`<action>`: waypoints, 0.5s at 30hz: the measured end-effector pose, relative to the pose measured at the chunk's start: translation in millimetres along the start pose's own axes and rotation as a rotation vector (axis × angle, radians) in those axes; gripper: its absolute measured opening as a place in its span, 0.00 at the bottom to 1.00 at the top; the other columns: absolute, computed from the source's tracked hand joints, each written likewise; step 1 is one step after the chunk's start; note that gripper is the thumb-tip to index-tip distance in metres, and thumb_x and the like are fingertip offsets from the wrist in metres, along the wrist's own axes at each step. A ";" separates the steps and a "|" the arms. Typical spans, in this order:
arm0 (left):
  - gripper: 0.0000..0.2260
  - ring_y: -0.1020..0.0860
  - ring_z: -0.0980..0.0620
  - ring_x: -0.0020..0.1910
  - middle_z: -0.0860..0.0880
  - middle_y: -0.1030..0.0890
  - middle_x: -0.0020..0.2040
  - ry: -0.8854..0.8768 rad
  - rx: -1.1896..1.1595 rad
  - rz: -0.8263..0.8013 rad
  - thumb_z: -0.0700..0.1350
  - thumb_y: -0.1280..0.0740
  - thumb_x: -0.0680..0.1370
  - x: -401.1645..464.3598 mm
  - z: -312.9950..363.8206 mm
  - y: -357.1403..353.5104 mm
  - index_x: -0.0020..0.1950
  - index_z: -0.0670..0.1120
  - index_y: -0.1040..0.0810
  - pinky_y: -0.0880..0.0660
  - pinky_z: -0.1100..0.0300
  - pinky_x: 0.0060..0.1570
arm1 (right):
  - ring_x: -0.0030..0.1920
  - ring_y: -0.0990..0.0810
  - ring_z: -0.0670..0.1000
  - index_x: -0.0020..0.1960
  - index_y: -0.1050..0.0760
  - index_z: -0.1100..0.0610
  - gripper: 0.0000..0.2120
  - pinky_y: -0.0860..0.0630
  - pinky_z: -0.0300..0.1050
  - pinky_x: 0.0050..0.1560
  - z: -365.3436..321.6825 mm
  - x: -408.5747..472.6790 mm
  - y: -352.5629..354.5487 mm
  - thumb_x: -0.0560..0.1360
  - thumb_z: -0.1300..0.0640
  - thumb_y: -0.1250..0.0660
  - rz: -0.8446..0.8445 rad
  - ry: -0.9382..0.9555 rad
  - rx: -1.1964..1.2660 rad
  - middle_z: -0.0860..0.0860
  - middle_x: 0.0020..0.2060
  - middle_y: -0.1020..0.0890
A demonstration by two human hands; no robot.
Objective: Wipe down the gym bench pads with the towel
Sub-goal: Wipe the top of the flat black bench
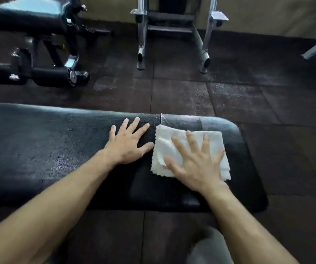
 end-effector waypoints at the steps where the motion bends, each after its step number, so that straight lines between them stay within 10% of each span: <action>1: 0.32 0.61 0.48 0.80 0.53 0.59 0.81 -0.007 -0.014 0.006 0.69 0.48 0.79 -6.5 -0.4 -1.0 0.80 0.61 0.53 0.62 0.38 0.75 | 0.80 0.63 0.62 0.79 0.55 0.34 0.35 0.59 0.81 0.68 -1.9 -17.5 -3.2 0.75 0.24 0.55 0.011 0.019 -0.005 0.43 0.82 0.57; 15: 0.41 0.65 0.47 0.78 0.57 0.65 0.80 0.099 0.003 -0.051 0.79 0.62 0.65 -84.8 -35.1 -18.6 0.77 0.67 0.62 0.64 0.36 0.73 | 0.81 0.60 0.64 0.79 0.53 0.32 0.34 0.57 0.81 0.67 -15.9 -58.1 -10.5 0.75 0.23 0.56 -0.017 0.064 -0.002 0.44 0.83 0.54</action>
Point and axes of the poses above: each hand's wrist, its own x-axis towards the middle knuckle, its own y-axis out of the back of the hand, z = x × y, the point moved 6 cm from there along x, towards the middle knuckle
